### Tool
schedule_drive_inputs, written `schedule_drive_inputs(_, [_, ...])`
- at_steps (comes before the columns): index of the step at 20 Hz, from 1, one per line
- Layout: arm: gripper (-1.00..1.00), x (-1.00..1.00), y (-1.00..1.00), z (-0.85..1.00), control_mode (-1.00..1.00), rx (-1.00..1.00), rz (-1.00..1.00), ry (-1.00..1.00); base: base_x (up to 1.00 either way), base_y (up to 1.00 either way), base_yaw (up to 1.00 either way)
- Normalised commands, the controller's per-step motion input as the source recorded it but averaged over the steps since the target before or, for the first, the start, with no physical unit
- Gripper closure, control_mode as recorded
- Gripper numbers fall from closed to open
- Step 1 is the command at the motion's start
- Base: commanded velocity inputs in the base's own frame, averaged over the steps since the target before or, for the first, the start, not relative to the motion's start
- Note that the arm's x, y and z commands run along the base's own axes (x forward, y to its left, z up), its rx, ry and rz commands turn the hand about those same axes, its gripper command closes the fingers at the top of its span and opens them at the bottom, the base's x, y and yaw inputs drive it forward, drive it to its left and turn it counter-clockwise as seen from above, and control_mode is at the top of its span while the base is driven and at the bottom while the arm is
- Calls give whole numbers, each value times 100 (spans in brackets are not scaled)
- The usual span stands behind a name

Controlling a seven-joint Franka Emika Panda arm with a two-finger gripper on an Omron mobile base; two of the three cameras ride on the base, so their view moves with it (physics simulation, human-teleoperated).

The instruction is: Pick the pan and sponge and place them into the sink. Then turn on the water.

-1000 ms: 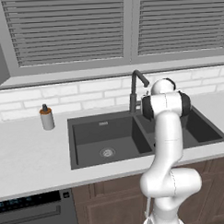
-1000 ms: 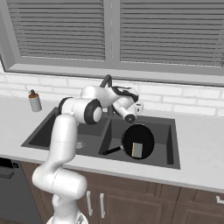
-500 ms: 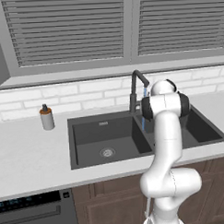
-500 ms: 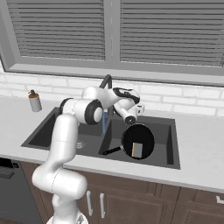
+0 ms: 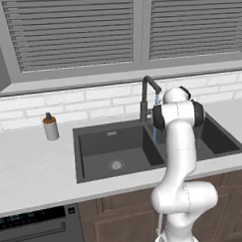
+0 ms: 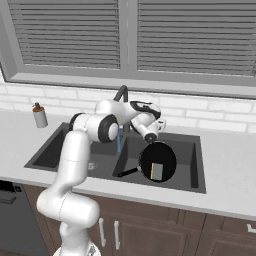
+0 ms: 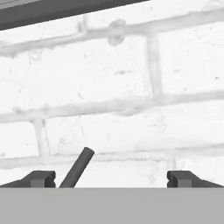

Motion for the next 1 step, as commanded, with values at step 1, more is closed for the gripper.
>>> schedule_drive_inputs(1, [-100, 0, -46, 0, -100, 2, 0, 0, 0, 0, 0])
